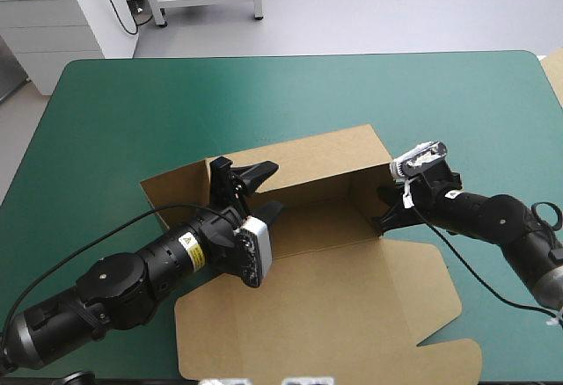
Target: Fold the box
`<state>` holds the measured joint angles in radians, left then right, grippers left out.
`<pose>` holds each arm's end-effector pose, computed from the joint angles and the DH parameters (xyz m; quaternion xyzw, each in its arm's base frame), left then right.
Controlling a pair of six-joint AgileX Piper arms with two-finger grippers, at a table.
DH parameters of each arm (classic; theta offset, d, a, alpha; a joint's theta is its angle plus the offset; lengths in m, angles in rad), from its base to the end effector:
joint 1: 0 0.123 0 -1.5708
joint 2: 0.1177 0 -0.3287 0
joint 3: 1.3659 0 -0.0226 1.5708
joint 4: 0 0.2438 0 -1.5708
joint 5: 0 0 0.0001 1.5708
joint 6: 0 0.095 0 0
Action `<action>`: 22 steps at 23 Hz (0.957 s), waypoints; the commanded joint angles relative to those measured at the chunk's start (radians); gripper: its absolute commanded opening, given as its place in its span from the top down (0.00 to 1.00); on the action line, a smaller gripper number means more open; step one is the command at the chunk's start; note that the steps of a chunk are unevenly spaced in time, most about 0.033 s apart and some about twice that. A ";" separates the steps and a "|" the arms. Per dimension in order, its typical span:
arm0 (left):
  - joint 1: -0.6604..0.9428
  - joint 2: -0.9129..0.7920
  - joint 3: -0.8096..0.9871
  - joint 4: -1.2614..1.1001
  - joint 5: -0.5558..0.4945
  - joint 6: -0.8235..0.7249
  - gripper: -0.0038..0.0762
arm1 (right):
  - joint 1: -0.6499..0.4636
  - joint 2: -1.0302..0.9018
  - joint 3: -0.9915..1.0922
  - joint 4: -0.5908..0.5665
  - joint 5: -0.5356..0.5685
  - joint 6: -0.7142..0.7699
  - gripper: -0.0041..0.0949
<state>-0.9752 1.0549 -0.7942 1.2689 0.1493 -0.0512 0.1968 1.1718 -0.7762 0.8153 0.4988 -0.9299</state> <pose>0.1281 -0.1649 0.3858 0.6710 0.3960 0.1296 0.6132 0.2072 0.0751 0.3313 -0.2415 0.8551 0.1628 0.4289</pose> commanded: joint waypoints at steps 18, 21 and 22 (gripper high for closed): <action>-0.074 -0.023 -0.342 -0.481 0.274 -0.042 0.93 | 0.001 -0.025 -0.037 -0.012 -0.029 0.058 0.98; -0.072 0.051 -0.587 -0.742 0.520 0.216 0.93 | 0.001 -0.025 -0.037 -0.012 -0.028 0.058 0.98; -0.072 0.090 -0.680 -0.807 0.659 0.292 0.93 | 0.001 -0.025 -0.037 -0.012 -0.028 0.058 0.98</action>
<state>-1.0420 1.1084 -1.3096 0.5886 0.6602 0.1087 0.1968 1.1718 -0.7762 0.7728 0.4783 -0.8728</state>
